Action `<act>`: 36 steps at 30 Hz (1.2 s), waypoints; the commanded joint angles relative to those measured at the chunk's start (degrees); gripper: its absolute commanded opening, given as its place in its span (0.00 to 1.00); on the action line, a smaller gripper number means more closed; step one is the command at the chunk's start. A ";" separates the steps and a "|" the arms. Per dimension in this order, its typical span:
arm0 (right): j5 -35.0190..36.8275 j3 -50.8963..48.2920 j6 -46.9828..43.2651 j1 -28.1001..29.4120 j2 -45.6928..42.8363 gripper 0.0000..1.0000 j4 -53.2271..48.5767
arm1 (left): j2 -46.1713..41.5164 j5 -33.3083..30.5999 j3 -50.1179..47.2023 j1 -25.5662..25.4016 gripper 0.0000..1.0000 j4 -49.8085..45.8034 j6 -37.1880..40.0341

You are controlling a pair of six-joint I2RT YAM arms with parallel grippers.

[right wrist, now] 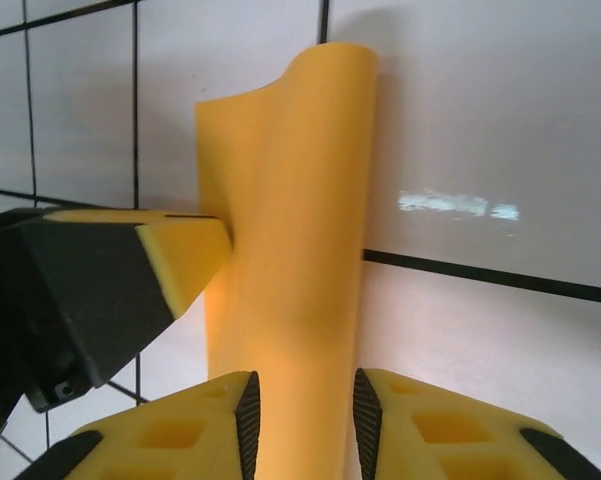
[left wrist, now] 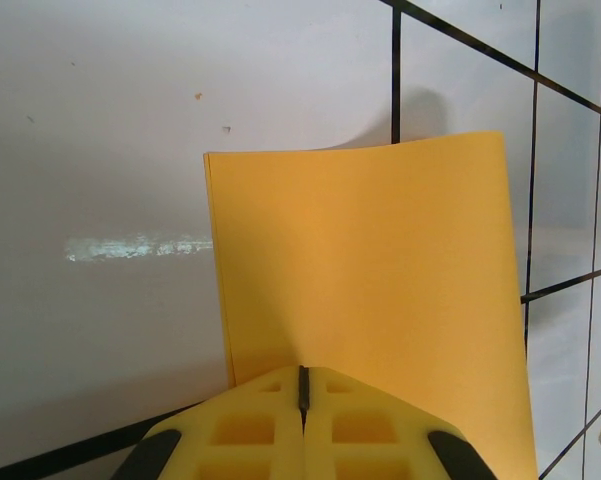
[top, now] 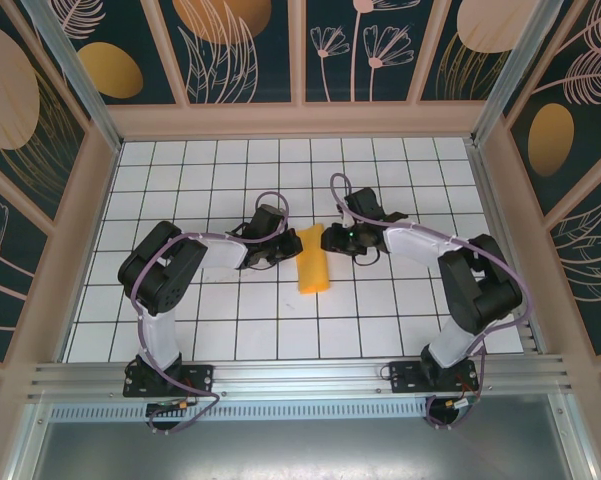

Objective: Fold a paper plane with a square sheet of paper (pick it up from the middle)
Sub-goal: Hold the square sheet of paper at the center of the table.

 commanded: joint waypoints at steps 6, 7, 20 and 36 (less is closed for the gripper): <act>-10.64 -0.69 -0.62 0.72 2.59 0.26 5.09 | 4.22 -3.99 -0.51 -0.40 0.07 -5.93 1.25; -10.86 -1.00 -0.62 0.67 2.75 0.26 5.35 | 4.20 -4.08 -0.51 -0.41 0.07 -6.00 1.18; -13.91 -5.18 -0.09 -0.33 5.34 0.25 8.69 | 3.96 -5.46 -0.33 -0.35 0.06 -7.36 1.87; -11.24 -7.56 -0.27 -0.86 7.39 0.25 7.91 | 3.50 -7.97 -0.45 -0.37 0.05 -9.00 2.46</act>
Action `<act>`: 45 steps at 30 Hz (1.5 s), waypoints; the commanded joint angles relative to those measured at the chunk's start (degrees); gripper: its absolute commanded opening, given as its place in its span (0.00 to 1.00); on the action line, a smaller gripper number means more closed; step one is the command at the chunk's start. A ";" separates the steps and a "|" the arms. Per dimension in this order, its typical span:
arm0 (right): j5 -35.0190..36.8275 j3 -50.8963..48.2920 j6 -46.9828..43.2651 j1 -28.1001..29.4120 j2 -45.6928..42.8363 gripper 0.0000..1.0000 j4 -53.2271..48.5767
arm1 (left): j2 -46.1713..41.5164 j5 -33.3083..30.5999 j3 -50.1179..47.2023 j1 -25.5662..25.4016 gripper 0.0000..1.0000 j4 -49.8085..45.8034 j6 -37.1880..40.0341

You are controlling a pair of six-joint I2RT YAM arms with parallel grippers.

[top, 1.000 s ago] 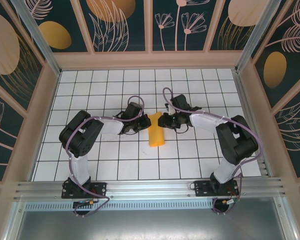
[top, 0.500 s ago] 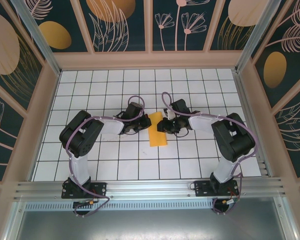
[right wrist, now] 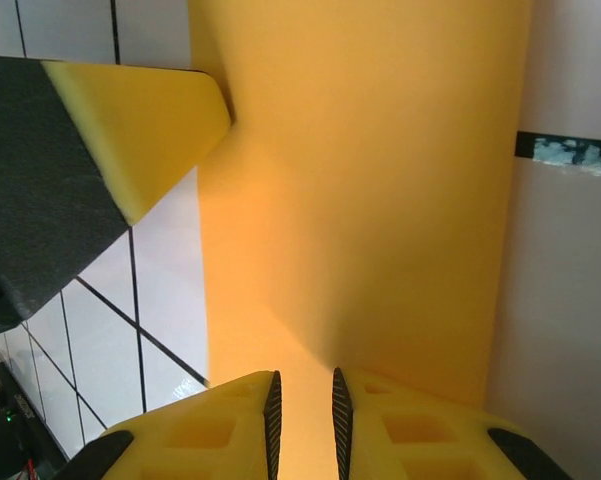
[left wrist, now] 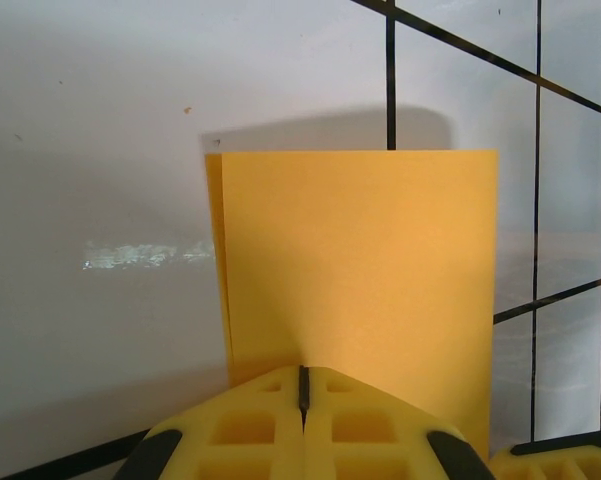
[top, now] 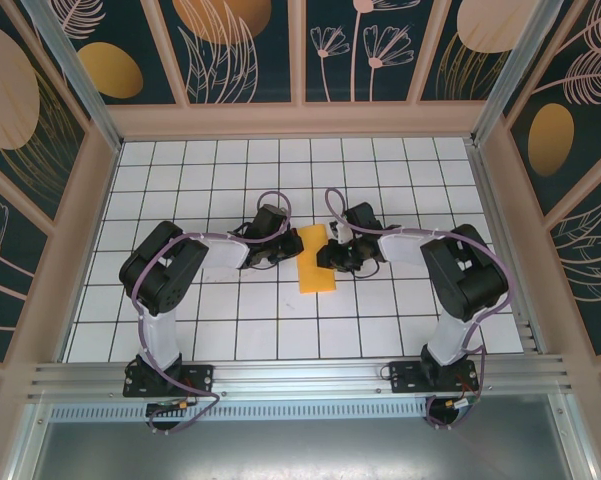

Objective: Fold a paper plane with a square sheet of paper (pick it up from the middle)
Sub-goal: Hold the square sheet of paper at the center of the table, then fold the square sheet of paper in half at the center of the table.

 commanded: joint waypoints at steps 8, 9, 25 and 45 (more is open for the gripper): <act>1.01 -2.28 -0.20 -1.30 2.36 0.23 -0.12 | 3.49 -6.05 -1.16 0.20 0.05 -8.33 1.94; 0.24 -2.41 -0.08 -1.21 1.11 0.23 -0.02 | 3.49 -6.01 -1.23 0.20 0.05 -8.30 1.94; -2.36 -10.23 -0.97 -0.83 -3.85 0.22 0.30 | 3.45 -5.96 -1.83 0.15 0.05 -6.44 1.32; 0.62 -11.65 0.81 1.20 -8.28 0.12 -2.67 | 3.52 -5.49 -1.76 0.19 0.05 -6.00 1.49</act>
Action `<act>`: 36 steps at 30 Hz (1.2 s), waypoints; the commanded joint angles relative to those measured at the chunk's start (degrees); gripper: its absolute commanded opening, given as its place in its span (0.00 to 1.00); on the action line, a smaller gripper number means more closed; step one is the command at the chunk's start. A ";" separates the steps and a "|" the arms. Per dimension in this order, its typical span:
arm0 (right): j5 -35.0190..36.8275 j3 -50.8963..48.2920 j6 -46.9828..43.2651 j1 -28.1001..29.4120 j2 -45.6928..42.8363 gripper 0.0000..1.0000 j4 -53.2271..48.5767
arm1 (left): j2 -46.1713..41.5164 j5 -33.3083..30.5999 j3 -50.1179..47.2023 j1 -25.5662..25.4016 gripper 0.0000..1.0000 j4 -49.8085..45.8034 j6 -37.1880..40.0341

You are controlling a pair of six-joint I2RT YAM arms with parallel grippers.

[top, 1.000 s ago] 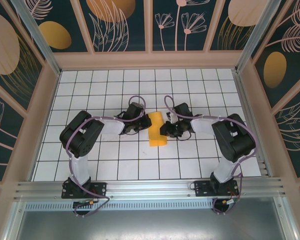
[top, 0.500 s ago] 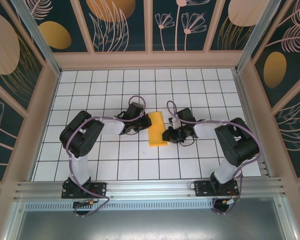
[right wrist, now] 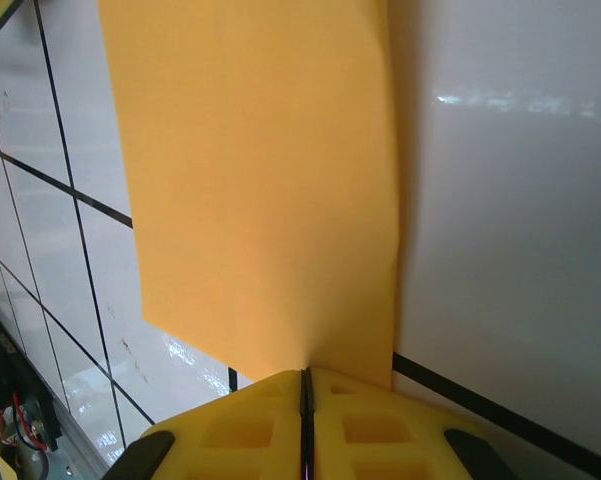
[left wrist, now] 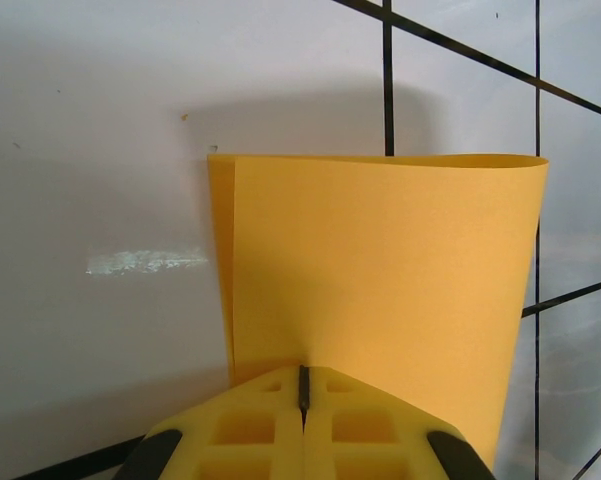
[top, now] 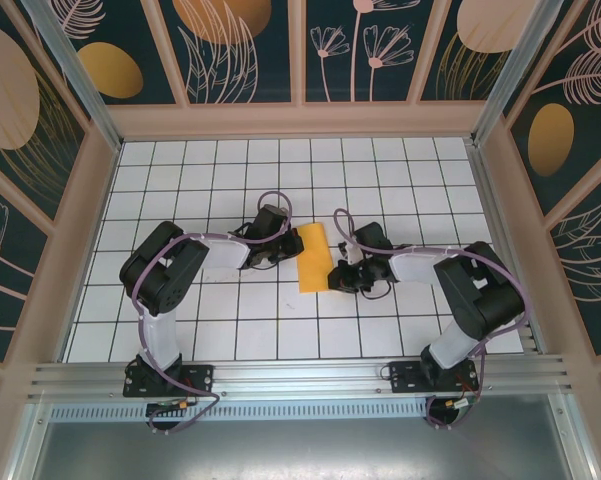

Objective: Fold a paper plane with a square sheet of paper (pick it up from the middle)
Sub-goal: Fold the square sheet of paper in half at the center of the table.

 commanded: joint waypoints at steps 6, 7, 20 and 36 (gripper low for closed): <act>3.17 7.46 -0.72 -1.02 -3.82 0.13 -4.40 | 3.32 -4.69 -1.74 0.47 0.05 -6.44 1.29; 3.71 8.65 -0.56 -1.49 -3.48 0.13 -4.21 | 3.32 -4.68 -1.77 0.39 0.05 -6.44 1.39; 4.37 21.05 0.77 -3.39 14.89 0.13 1.25 | 3.64 -3.99 -0.89 0.37 0.05 -7.45 1.89; 5.44 24.15 4.77 -4.60 14.00 0.13 2.21 | 3.34 -4.76 -1.17 0.45 0.05 -8.82 2.93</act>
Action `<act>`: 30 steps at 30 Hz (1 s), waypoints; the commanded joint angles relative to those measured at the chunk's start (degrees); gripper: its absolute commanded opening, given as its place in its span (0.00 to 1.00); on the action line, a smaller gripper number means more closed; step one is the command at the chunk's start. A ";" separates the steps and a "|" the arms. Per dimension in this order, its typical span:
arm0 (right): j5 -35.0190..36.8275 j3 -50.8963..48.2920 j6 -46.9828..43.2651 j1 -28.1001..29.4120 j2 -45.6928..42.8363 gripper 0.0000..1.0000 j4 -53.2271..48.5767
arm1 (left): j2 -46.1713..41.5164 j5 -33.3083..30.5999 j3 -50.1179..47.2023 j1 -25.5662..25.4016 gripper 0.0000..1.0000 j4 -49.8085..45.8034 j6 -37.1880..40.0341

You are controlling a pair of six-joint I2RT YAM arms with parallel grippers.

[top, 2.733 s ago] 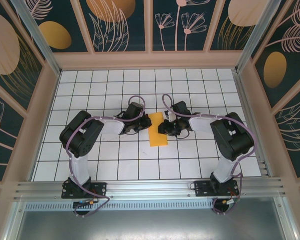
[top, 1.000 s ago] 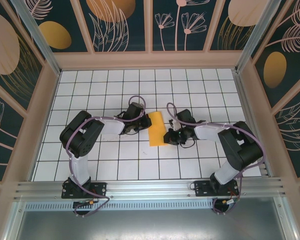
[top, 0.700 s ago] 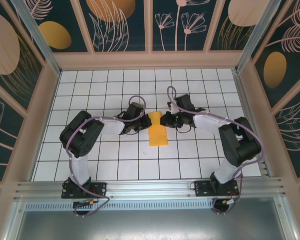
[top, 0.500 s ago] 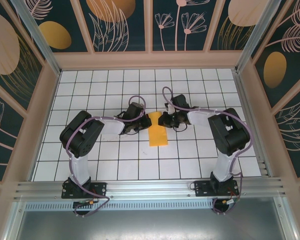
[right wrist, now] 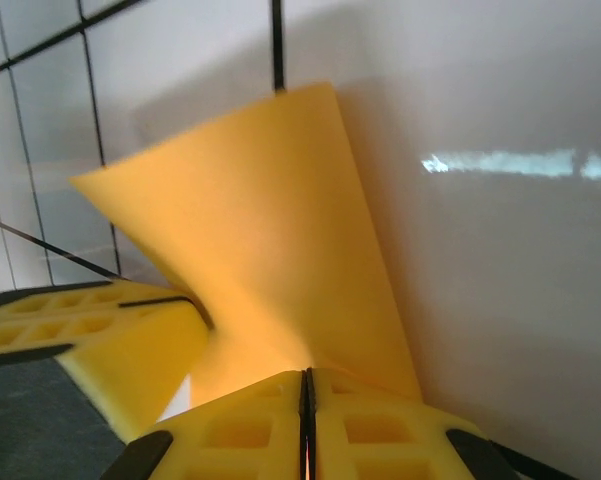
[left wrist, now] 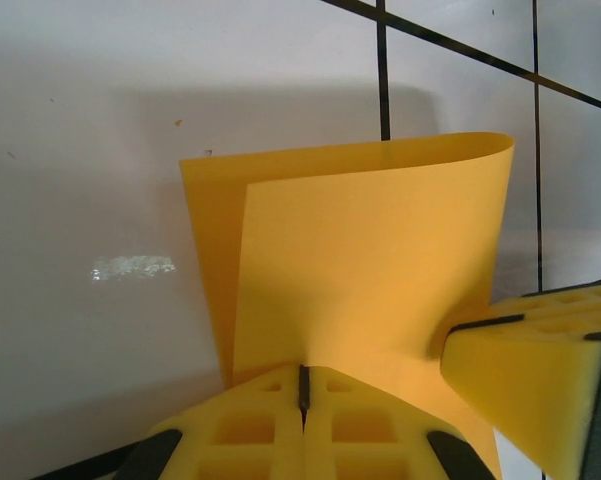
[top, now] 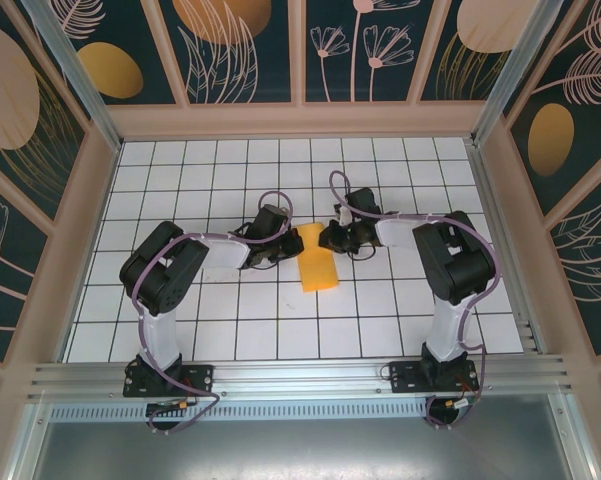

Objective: Fold a paper plane with a square sheet of paper (pick it up from the middle)
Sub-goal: Fold the square sheet of paper in half at the center of the table.

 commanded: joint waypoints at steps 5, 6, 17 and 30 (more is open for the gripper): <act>3.97 5.38 1.16 -0.35 2.82 0.13 -0.05 | 3.37 -4.72 -1.15 0.44 0.05 -8.85 1.64; 4.59 5.59 1.23 -0.36 3.37 0.13 0.03 | 3.29 -4.75 -1.26 0.46 0.05 -8.90 1.64; 6.72 8.22 0.82 -1.01 5.09 0.10 -2.83 | 2.58 -4.84 -1.54 0.48 0.05 -9.47 2.38; 7.85 10.33 2.25 -1.24 9.35 0.10 -2.50 | 2.67 -4.58 -1.53 0.43 0.05 -9.38 2.30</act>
